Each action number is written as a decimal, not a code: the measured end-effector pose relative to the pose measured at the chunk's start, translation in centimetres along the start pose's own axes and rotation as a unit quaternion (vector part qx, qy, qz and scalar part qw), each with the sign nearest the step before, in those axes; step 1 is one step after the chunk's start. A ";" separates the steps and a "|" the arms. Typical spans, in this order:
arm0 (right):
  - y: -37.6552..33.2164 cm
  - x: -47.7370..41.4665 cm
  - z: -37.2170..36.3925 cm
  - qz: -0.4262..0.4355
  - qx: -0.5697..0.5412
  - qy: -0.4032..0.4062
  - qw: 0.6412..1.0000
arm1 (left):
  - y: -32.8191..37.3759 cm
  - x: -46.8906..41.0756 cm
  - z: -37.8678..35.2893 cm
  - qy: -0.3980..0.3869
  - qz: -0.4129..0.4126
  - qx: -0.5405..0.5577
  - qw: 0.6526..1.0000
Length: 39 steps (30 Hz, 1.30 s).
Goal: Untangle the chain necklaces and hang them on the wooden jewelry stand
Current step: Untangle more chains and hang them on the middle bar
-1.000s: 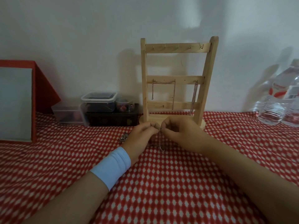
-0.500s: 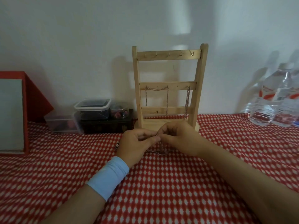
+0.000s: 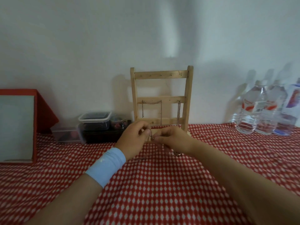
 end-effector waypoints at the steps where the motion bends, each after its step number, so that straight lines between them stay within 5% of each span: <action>1: -0.4 0.0 0.1 -0.013 0.027 -0.013 0.999 | 0.3 -0.3 0.4 -0.017 0.022 0.051 0.998; 4: -1.8 0.0 0.5 -0.020 0.098 -0.017 0.995 | 1.2 -0.8 1.3 -0.062 0.066 0.114 0.989; 10: -4.8 0.1 2.0 0.047 -0.010 0.056 0.997 | 3.6 -1.3 3.4 -0.063 0.041 0.083 0.994; 18: -5.8 -1.0 2.2 0.059 -0.082 0.095 0.990 | 3.1 -1.9 6.3 -0.193 0.097 -0.024 0.976; 24: -5.9 -2.3 2.5 0.071 -0.086 0.135 0.985 | 2.5 -3.3 6.9 -0.118 0.074 0.002 0.990; 30: -4.9 -3.6 2.5 0.016 0.045 0.051 0.998 | 0.7 -3.8 4.2 -0.151 0.093 0.095 0.980; 39: -3.7 -3.8 2.6 0.017 -0.119 -0.054 0.991 | -1.2 -3.7 3.2 -0.167 0.048 0.067 0.982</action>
Point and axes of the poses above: each hand's wrist, its own x-axis away from the middle knuckle, its own z-axis out of the back of the hand, y = z × x, the point moved 3 cm from there along -x, towards the middle knuckle, and after that the axes turned 13 degrees about -y, right-handed, at the moved point
